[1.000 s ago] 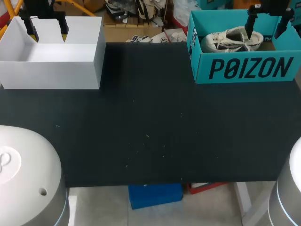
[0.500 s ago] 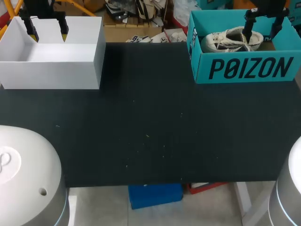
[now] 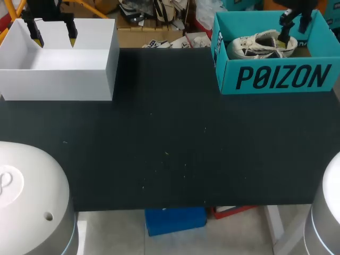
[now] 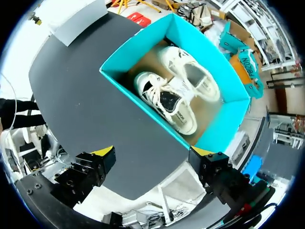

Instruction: Take the shoe out of the shoebox, open the shoe tongue, remove and reinsert the insole, then place the shoe into the shoebox

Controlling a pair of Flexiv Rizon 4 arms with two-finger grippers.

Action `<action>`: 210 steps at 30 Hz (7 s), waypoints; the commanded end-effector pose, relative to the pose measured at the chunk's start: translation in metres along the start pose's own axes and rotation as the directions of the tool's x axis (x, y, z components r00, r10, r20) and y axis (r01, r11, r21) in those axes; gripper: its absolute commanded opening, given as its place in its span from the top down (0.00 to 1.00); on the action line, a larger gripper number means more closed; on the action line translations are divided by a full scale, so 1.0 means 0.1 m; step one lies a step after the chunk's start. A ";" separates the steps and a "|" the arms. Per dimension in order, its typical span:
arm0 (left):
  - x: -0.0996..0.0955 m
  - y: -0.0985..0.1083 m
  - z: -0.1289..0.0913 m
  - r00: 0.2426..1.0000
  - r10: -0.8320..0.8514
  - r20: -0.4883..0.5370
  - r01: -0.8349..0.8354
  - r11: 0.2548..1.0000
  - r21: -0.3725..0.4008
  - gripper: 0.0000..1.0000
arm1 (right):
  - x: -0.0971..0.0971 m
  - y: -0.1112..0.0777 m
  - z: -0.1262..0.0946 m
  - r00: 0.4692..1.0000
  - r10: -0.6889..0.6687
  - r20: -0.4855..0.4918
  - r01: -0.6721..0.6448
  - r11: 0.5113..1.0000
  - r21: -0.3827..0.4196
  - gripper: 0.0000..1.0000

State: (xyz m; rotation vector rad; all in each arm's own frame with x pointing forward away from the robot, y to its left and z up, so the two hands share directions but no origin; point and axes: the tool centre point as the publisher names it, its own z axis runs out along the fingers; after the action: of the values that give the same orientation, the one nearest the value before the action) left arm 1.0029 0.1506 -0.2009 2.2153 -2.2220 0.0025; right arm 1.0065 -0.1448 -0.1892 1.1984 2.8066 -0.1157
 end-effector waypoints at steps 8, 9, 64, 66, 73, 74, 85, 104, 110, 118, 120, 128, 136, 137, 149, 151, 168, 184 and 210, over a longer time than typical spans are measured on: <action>0.00 0.01 -0.01 1.000 -0.002 0.003 0.002 1.000 -0.002 0.00 | 0.06 -0.09 -0.02 0.955 -0.282 0.096 0.288 0.956 -0.059 0.00; 0.00 0.01 -0.01 1.000 -0.002 0.003 0.002 1.000 -0.002 0.00 | 0.06 -0.09 -0.02 0.955 -0.282 0.096 0.288 0.956 -0.059 0.00; 0.00 0.01 -0.01 1.000 -0.002 0.003 0.002 1.000 -0.002 0.00 | -0.56 0.75 0.30 0.666 -0.746 -0.009 0.743 0.665 -0.071 0.51; 0.00 0.01 -0.01 1.000 -0.002 0.003 0.002 1.000 -0.002 0.00 | -0.60 0.79 0.35 0.659 -0.752 -0.018 0.749 0.659 -0.074 0.52; 0.00 0.01 -0.01 1.000 -0.002 0.003 0.002 1.000 -0.002 0.00 | -0.67 0.87 0.55 0.647 -0.762 -0.040 0.758 0.647 -0.080 0.50; 0.00 0.01 -0.01 1.000 -0.002 0.003 0.002 1.000 -0.002 0.00 | -0.67 0.88 0.59 0.646 -0.762 -0.043 0.758 0.647 -0.083 0.50; 0.00 0.01 -0.01 1.000 -0.002 0.003 0.002 1.000 -0.002 0.00 | -0.72 0.90 1.04 0.643 -0.763 -0.067 0.754 0.646 -0.118 0.55; 0.00 0.01 -0.01 1.000 -0.002 0.003 0.002 1.000 -0.002 0.00 | -0.90 1.01 1.36 0.617 -0.783 -0.078 0.769 0.621 -0.152 0.57; 0.00 0.01 -0.01 1.000 -0.002 0.003 0.002 1.000 -0.002 0.00 | -0.93 1.00 1.48 0.616 -0.784 -0.082 0.768 0.620 -0.158 0.60; 0.00 0.01 -0.01 1.000 -0.002 0.003 0.002 1.000 -0.002 0.00 | -0.99 0.99 1.60 0.618 -0.781 -0.090 0.763 0.624 -0.167 0.59; 0.00 0.01 -0.01 1.000 -0.002 0.003 0.002 1.000 -0.002 0.00 | -1.00 0.98 1.62 0.619 -0.780 -0.093 0.762 0.625 -0.167 0.60; 0.00 0.01 -0.01 1.000 -0.002 0.003 0.002 1.000 -0.002 0.00 | -1.04 1.00 1.74 0.620 -0.778 -0.100 0.758 0.627 -0.177 0.61; 0.00 0.01 -0.01 1.000 -0.002 0.003 0.002 1.000 -0.002 0.00 | -1.00 0.97 1.87 0.622 -0.775 -0.112 0.753 0.631 -0.185 0.63; 0.00 0.01 -0.01 1.000 -0.002 0.003 0.002 1.000 -0.002 0.00 | -0.99 0.96 1.89 0.622 -0.774 -0.114 0.753 0.632 -0.185 0.63; 0.00 0.01 -0.01 1.000 -0.002 0.003 0.002 1.000 -0.002 0.00 | -0.91 0.94 2.09 0.644 -0.756 -0.116 0.736 0.653 -0.179 0.66; 0.00 0.01 -0.01 1.000 -0.002 0.003 0.002 1.000 -0.002 0.00 | -0.90 0.96 2.12 0.647 -0.754 -0.115 0.733 0.656 -0.180 0.66; 0.00 0.01 -0.01 1.000 -0.002 0.003 0.002 1.000 -0.002 0.00 | -0.84 0.85 2.20 0.676 -0.724 -0.137 0.706 0.690 -0.162 0.70; 0.00 0.01 -0.01 1.000 -0.002 0.003 0.002 1.000 -0.002 0.00 | -0.88 0.85 2.24 0.689 -0.712 -0.132 0.697 0.702 -0.148 0.75; 0.00 0.01 -0.01 1.000 -0.002 0.003 0.002 1.000 -0.002 0.00 | -0.99 0.79 1.89 0.697 -0.709 -0.111 0.699 0.706 -0.113 1.00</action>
State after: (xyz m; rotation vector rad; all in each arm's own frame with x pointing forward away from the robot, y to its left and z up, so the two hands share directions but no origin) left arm 1.0029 0.1507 -0.2008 2.2154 -2.2220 0.0023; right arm 1.1467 -0.1806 -0.3814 0.0359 3.2042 0.0281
